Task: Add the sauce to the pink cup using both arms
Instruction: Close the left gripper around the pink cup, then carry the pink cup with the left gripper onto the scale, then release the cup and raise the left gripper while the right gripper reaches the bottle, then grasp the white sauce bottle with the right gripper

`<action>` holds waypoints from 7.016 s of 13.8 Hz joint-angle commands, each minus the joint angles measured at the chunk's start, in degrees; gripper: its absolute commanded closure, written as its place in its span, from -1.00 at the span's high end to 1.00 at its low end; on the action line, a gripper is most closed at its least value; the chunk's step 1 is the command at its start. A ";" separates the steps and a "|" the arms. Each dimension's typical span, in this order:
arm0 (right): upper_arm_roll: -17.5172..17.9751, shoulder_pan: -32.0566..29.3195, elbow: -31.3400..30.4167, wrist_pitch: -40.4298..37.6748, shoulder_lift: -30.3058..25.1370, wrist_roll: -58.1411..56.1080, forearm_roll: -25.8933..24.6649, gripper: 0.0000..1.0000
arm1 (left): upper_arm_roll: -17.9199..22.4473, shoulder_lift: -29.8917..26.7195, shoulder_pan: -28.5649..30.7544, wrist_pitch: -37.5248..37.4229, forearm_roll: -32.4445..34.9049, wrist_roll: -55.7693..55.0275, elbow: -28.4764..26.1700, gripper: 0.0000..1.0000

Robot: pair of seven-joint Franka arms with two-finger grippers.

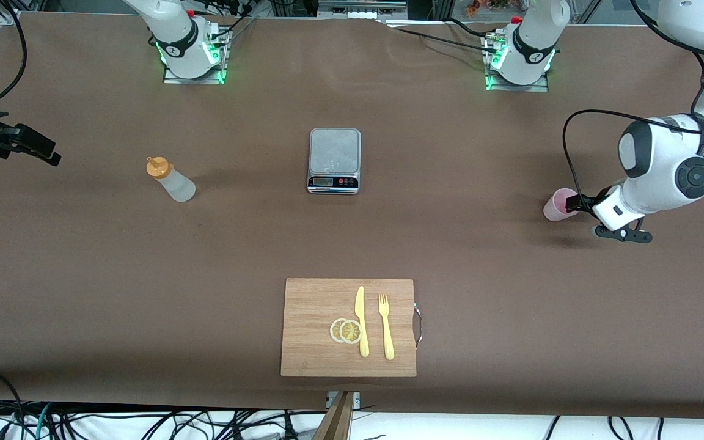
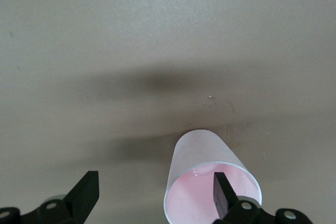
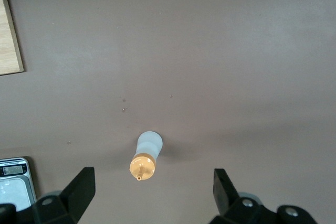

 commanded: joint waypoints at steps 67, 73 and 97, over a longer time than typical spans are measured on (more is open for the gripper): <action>-1.03 -15.92 -4.26 -8.50 22.41 -100.56 33.02 1.00 | 3.33 -13.08 -26.12 -37.35 -14.32 -34.46 29.80 1.00; -3.93 -20.93 -7.06 -16.07 34.19 -133.09 45.06 1.00 | 2.89 -14.41 -14.06 -47.99 -7.37 -17.38 34.19 1.00; 0.03 -14.79 -9.80 -16.33 47.30 -157.66 54.57 -0.76 | -5.73 -13.09 -5.35 -52.05 -0.93 -12.09 36.49 1.00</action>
